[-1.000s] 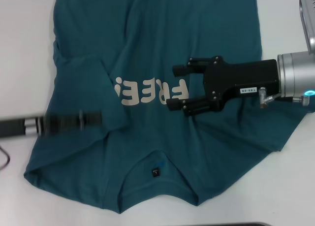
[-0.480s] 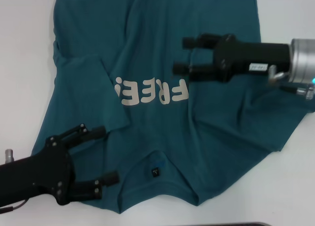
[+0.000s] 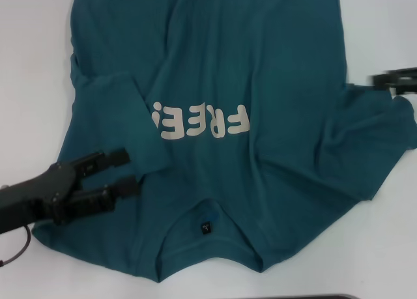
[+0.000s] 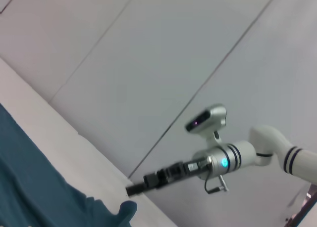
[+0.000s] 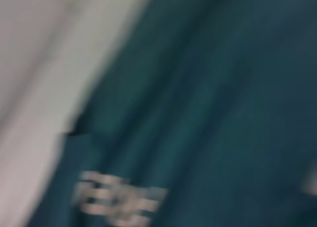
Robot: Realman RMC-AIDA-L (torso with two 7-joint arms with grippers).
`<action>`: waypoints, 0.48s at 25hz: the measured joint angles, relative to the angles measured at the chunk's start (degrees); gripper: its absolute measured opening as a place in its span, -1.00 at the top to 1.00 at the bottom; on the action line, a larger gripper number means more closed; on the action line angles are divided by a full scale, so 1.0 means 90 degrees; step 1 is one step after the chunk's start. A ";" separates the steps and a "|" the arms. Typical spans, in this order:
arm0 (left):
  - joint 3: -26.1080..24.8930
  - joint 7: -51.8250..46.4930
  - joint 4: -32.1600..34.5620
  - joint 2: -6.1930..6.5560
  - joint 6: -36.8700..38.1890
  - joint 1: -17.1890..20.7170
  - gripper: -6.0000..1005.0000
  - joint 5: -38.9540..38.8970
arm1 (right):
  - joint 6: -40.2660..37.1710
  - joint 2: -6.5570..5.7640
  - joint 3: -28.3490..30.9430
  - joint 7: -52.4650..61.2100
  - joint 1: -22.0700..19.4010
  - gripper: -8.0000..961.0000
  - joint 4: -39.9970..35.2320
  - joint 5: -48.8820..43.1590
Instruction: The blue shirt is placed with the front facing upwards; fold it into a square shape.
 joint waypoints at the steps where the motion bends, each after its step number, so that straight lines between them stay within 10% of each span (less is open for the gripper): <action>1: -0.0062 -0.0046 0.0001 -0.0015 -0.0013 -0.0007 -0.89 -0.0011 | -0.0137 -0.0004 0.0311 0.0058 0.0046 -0.89 -0.0096 -0.0442; 12: -0.0550 -0.0221 0.0017 -0.0021 -0.0028 0.0041 -0.89 -0.0110 | -0.0379 -0.0008 0.0976 0.0054 0.0214 -0.88 -0.0198 -0.1573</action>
